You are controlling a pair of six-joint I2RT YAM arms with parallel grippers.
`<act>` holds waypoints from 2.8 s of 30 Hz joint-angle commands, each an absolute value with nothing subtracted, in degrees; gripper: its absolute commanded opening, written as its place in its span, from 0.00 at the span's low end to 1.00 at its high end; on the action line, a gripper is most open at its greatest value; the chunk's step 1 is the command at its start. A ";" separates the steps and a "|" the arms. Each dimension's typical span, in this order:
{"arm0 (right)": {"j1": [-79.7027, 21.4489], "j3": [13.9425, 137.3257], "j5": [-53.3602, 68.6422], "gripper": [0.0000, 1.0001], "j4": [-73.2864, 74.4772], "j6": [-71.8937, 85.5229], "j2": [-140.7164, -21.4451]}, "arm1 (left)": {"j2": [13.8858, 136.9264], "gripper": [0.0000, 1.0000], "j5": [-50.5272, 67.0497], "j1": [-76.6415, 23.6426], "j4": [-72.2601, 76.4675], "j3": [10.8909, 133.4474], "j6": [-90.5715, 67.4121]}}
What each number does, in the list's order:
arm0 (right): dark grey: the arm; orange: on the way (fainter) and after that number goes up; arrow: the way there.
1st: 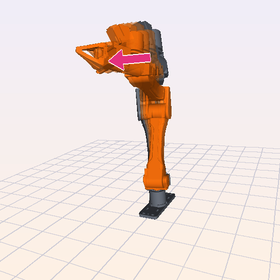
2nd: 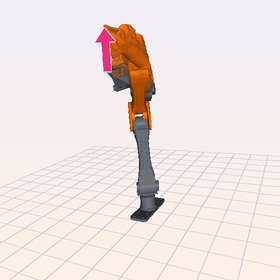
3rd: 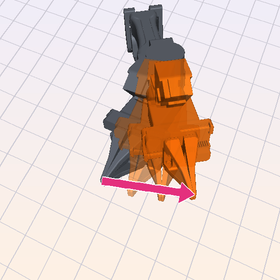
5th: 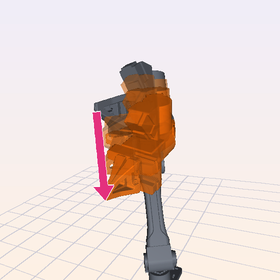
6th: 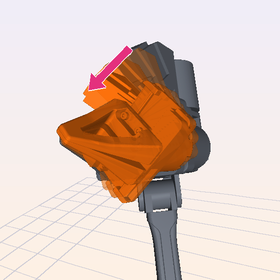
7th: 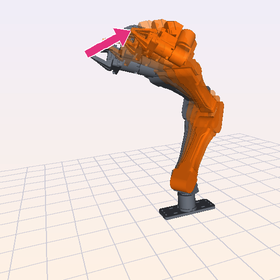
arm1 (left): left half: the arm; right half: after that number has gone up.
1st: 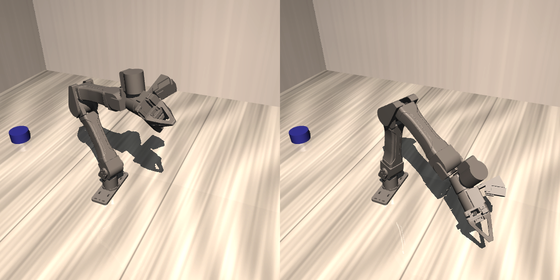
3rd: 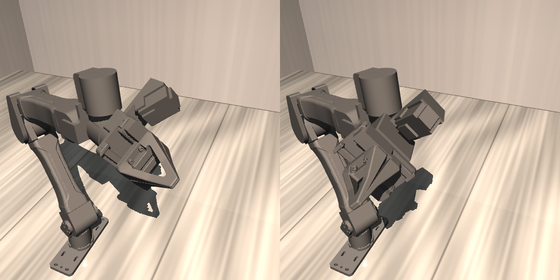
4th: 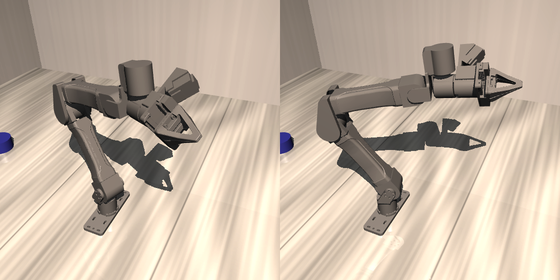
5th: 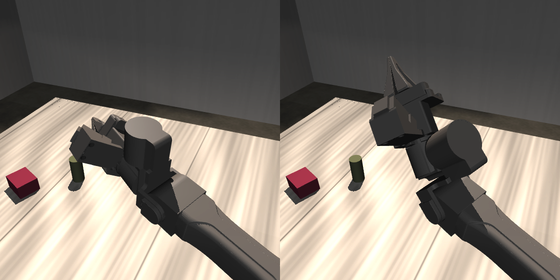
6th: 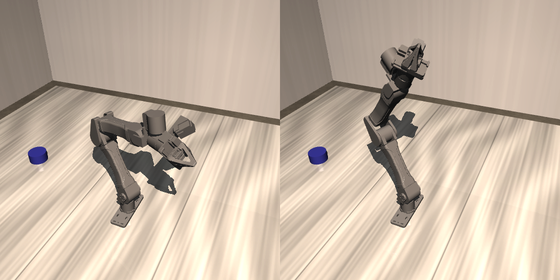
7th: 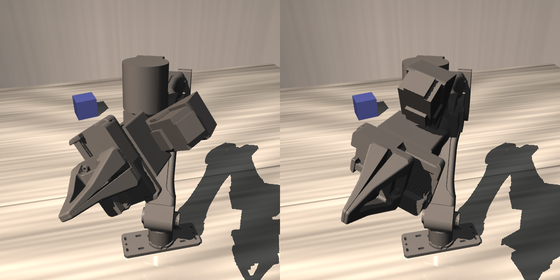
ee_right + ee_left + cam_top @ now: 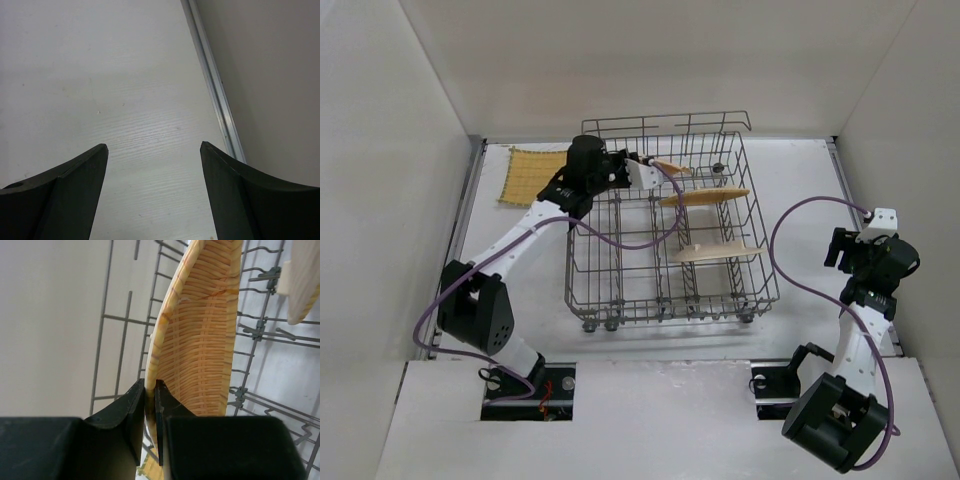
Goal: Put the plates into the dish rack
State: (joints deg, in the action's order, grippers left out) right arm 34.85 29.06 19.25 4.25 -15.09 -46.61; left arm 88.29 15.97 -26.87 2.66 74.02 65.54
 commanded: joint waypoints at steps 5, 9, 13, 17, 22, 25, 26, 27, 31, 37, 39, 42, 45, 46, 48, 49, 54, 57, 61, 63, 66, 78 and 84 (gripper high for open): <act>34.85 30.76 18.81 0.80 1.23 -13.80 -46.93 | 89.65 0.07 22.41 -26.59 8.00 76.91 67.24; 34.85 30.94 18.72 0.80 1.41 -13.80 -47.20 | 90.61 0.07 22.76 -26.85 8.00 76.82 67.15; 34.85 30.94 18.72 0.80 1.41 -13.80 -47.20 | 91.32 0.07 23.11 -26.85 8.00 76.82 67.06; 34.85 31.11 18.72 0.80 1.49 -13.80 -47.46 | 92.20 0.07 23.20 -26.67 8.00 76.99 67.06; 34.85 31.55 18.72 0.79 1.84 -13.80 -47.99 | 93.34 0.07 23.20 -26.50 8.17 76.90 66.62; 34.85 31.73 18.72 0.79 2.02 -13.89 -48.25 | 94.04 0.07 23.03 -26.41 8.26 76.82 66.45; 34.85 31.73 18.72 0.79 2.11 -13.97 -48.34 | 94.22 0.07 22.85 -26.41 8.26 76.82 66.36; 34.85 31.82 18.72 0.79 2.28 -13.97 -48.43 | 94.48 0.07 22.76 -26.41 8.26 76.73 66.27; 34.85 32.08 18.72 0.79 2.46 -13.97 -48.78 | 94.83 0.07 22.59 -26.23 8.26 75.85 65.92; 34.85 32.43 18.63 0.79 2.90 -14.24 -49.31 | 95.62 0.08 22.24 -26.06 9.75 73.74 65.57; 34.85 32.52 18.37 0.79 2.99 -14.24 -49.39 | 95.97 0.09 22.24 -25.88 9.93 72.95 65.57; 34.85 32.61 18.19 0.79 3.08 -14.24 -49.57 | 96.50 0.09 21.97 -25.71 10.28 71.81 65.57; 34.67 32.78 18.11 0.79 3.25 -14.33 -49.75 | 97.03 0.09 21.97 -25.53 10.28 71.02 65.57; 34.67 32.87 18.11 0.79 3.25 -14.33 -49.83 | 97.12 0.09 21.97 -25.53 10.28 70.75 65.57; 34.67 32.96 18.02 0.79 3.25 -14.33 -50.01 | 97.29 0.09 21.97 -25.44 10.46 70.14 65.57; 34.67 32.96 18.02 0.79 3.34 -14.33 -50.10 | 97.29 0.09 21.97 -25.44 10.55 69.70 65.57; 34.59 33.13 17.93 0.79 3.52 -14.41 -50.27 | 97.38 0.08 21.97 -25.79 10.90 68.03 65.48; 34.59 33.13 17.93 0.79 3.52 -14.41 -50.36 | 96.86 0.09 21.88 -26.49 11.07 66.80 65.48; 34.59 33.13 17.93 0.79 3.52 -14.41 -50.27 | 95.72 0.19 21.88 -27.55 11.42 64.69 64.95; 34.59 33.05 17.93 0.79 3.52 -14.41 -50.10 | 94.93 0.29 21.71 -27.90 11.34 63.81 64.43; 34.59 32.96 17.93 0.79 3.43 -14.41 -49.92 | 93.52 0.42 21.88 -28.43 10.81 62.67 63.02; 34.50 32.34 17.93 0.79 2.99 -14.59 -48.96 | 89.39 0.38 20.74 -31.24 10.81 58.45 61.17; 34.50 31.99 18.02 0.79 2.81 -14.59 -48.43 | 90.26 0.60 19.07 -30.28 11.42 60.29 60.29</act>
State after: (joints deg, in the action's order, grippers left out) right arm 34.79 30.41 18.37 4.51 -14.79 -49.45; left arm 91.42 18.20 -30.28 11.66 59.57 61.93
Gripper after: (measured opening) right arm 0.790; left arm 0.579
